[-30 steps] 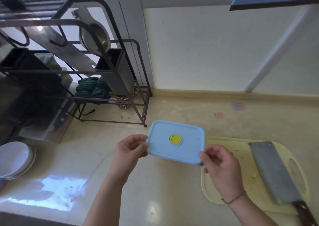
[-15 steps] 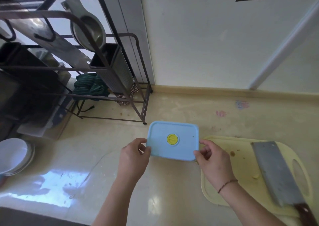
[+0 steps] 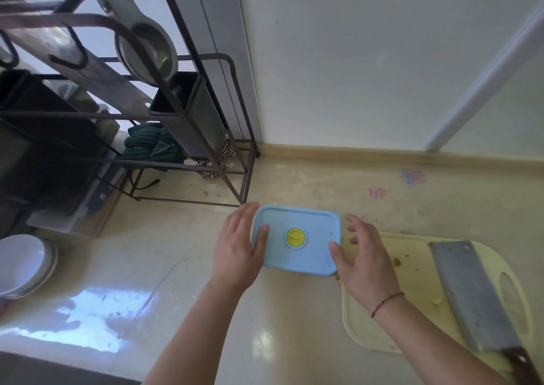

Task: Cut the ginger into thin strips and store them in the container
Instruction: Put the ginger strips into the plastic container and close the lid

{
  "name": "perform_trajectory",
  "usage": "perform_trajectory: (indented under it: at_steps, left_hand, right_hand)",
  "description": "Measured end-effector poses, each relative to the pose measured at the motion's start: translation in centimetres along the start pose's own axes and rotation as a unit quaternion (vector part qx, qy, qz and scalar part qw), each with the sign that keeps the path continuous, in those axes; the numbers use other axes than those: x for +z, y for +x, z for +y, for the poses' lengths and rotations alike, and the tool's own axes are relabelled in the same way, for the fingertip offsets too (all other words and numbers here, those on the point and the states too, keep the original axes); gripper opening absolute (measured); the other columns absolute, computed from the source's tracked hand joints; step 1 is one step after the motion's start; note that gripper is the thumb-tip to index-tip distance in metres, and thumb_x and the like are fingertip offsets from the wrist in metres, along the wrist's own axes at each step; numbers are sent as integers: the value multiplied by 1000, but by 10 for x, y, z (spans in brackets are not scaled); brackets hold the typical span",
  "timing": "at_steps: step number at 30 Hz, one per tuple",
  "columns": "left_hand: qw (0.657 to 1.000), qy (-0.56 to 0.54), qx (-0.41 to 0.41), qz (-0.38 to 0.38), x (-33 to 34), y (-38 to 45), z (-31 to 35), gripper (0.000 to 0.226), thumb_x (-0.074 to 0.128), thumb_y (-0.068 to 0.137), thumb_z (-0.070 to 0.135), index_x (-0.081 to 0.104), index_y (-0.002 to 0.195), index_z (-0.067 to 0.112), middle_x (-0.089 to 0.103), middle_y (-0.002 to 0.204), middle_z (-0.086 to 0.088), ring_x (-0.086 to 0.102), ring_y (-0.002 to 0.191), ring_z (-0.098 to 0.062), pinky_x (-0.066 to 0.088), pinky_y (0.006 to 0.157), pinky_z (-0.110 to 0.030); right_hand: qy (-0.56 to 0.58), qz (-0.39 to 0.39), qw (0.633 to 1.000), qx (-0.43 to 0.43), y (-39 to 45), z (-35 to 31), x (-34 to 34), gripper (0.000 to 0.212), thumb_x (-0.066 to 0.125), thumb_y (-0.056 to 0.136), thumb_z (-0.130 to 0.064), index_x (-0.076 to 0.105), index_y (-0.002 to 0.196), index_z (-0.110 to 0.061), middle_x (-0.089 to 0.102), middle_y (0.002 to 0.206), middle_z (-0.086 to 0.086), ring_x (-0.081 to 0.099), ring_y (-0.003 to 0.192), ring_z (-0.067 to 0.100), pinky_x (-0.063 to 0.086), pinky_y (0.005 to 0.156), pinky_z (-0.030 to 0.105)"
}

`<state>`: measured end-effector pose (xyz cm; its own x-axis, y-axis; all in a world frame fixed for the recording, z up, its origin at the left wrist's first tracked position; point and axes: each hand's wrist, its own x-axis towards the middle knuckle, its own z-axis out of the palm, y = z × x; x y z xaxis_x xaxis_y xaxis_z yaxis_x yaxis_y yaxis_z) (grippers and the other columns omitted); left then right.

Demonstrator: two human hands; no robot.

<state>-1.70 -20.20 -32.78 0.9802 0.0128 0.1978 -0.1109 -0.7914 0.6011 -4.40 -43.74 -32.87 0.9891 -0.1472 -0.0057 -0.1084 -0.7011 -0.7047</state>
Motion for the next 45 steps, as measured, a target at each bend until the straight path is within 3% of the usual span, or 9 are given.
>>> perform_trajectory:
  at_steps: [4,9,14,18,22,33,37,41,45]
  left_hand:
    - [998,4,51,-29,16,4,-10,56,36,105,41,39,151,10,40,156,-6,36,143,-22,27,119,-33]
    - [996,29,22,-76,24,-1,-16,67,12,105,54,32,157,17,33,160,6,31,147,-17,25,119,-32]
    - [989,80,-4,-126,19,4,-10,69,16,99,57,29,158,23,34,160,5,33,143,-19,33,112,-37]
    - [983,-54,-131,-113,14,10,-3,50,39,102,49,48,145,24,52,138,8,47,125,-15,38,100,-27]
    - [933,-171,-313,-52,20,35,11,32,44,104,38,59,81,21,59,82,7,55,86,-22,38,72,-33]
    - [923,-178,-341,-33,31,38,12,37,45,105,39,43,74,19,50,69,4,47,67,-16,36,64,-35]
    - [921,-190,-339,-40,28,37,13,37,44,105,38,44,74,17,51,70,2,48,70,-20,36,62,-35]
    - [933,-188,-305,-36,23,33,13,26,41,106,35,58,96,18,61,89,3,58,89,-25,38,74,-33]
    - [993,-59,-77,-62,16,7,4,63,37,98,58,48,145,17,50,145,-2,48,127,-21,39,107,-36]
  right_hand:
    - [-84,-5,994,-71,4,5,14,77,36,94,-61,35,149,-7,44,144,16,34,133,25,24,111,26]
    - [-153,7,983,-105,-2,11,33,72,18,100,-60,33,147,-8,39,143,14,49,123,37,54,91,46]
    - [-142,6,983,-118,0,15,33,70,25,100,-56,30,149,-7,33,146,10,41,127,28,50,97,43]
    - [80,0,995,58,17,2,26,68,36,90,-62,53,133,-11,53,121,-1,52,115,20,42,96,28]
    - [121,-9,966,228,52,-11,28,39,44,102,-45,51,76,-16,55,73,-1,55,82,28,33,67,32]
    - [79,-22,970,228,58,-14,39,38,37,104,-45,40,78,-17,53,69,1,53,76,32,39,65,38]
    - [16,-45,972,230,56,-23,31,34,34,104,-48,46,99,-16,61,90,4,58,88,33,42,71,39]
    - [-62,52,996,41,45,-30,19,39,44,96,-51,53,106,-15,60,104,5,62,89,33,44,64,38]
    - [-213,-71,946,-233,33,-50,17,29,45,86,-47,59,88,-22,60,86,0,67,73,27,50,49,38]
